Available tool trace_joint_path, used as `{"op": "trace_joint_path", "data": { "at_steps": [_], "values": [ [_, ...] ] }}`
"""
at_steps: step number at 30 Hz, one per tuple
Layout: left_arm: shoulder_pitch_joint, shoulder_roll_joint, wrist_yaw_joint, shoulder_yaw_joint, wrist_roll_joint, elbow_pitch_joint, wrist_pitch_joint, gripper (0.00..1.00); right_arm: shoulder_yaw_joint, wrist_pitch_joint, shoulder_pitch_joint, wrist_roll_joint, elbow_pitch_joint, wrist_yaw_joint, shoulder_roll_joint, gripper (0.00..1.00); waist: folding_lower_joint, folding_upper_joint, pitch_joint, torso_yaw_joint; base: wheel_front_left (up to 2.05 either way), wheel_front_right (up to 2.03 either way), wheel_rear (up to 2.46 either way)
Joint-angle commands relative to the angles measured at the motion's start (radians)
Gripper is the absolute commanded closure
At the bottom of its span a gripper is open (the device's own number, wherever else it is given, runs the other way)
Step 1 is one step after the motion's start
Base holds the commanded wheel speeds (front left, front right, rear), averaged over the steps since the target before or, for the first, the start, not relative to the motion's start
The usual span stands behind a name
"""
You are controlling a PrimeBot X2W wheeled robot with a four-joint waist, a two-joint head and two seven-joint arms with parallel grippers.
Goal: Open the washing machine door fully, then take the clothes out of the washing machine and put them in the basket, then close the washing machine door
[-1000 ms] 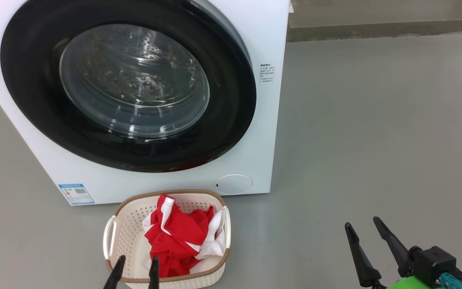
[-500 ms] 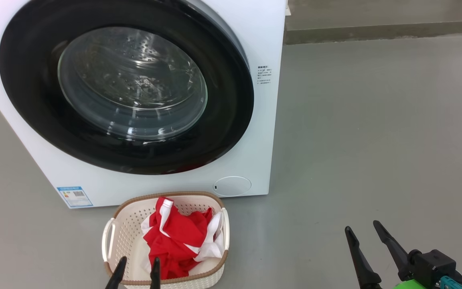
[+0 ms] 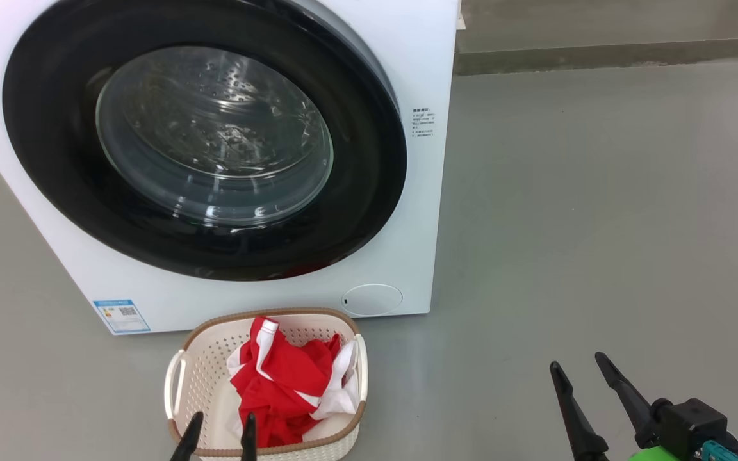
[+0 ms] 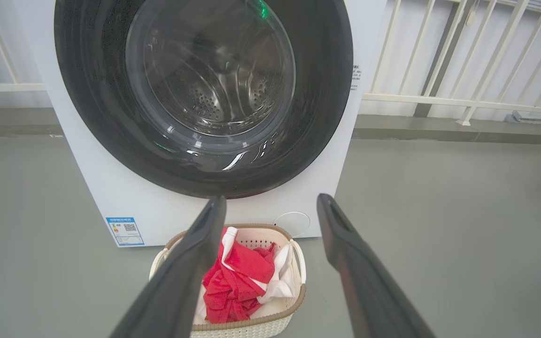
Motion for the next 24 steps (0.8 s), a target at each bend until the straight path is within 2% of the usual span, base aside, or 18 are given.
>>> {"op": "trace_joint_path", "data": {
  "at_steps": [1, 2, 8, 12, 16, 24],
  "values": [
    [-0.020, 0.011, 0.005, 0.028, -0.006, -0.019, -0.009, 0.00, 0.023, 0.003, -0.023, -0.002, -0.025, -0.001, -0.009, 0.00, 0.0000, 0.0000, -0.001, 0.001, 0.00, 0.00, 0.00],
    [0.000, 0.001, 0.001, -0.001, 0.000, 0.003, -0.001, 1.00, 0.001, 0.000, 0.000, 0.000, 0.004, 0.000, 0.000, 1.00, 0.0000, 0.0000, -0.001, 0.001, 0.00, 0.00, 0.00],
    [-0.003, -0.011, -0.004, -0.001, -0.035, 0.042, 0.005, 1.00, 0.003, 0.002, 0.004, 0.036, 0.044, 0.000, 0.005, 1.00, 0.0003, 0.0000, 0.001, 0.001, 0.00, 0.00, 0.00],
    [-0.010, -0.011, -0.012, 0.008, -0.081, 0.046, 0.013, 1.00, 0.001, 0.008, -0.003, 0.082, 0.047, 0.000, 0.002, 1.00, 0.0023, 0.0000, 0.000, 0.002, 0.00, 0.00, 0.00],
    [-0.019, -0.011, -0.021, 0.017, -0.126, 0.053, 0.021, 1.00, -0.001, 0.014, -0.012, 0.127, 0.052, 0.000, -0.001, 1.00, 0.0002, 0.0000, 0.004, 0.002, 0.00, 0.00, 0.00],
    [-0.038, -0.011, -0.038, 0.034, -0.217, 0.066, 0.037, 1.00, -0.005, 0.026, -0.030, 0.217, 0.060, 0.000, -0.006, 1.00, 0.0001, 0.0000, 0.009, 0.004, 0.00, 0.00, 0.00]
  ]
}}
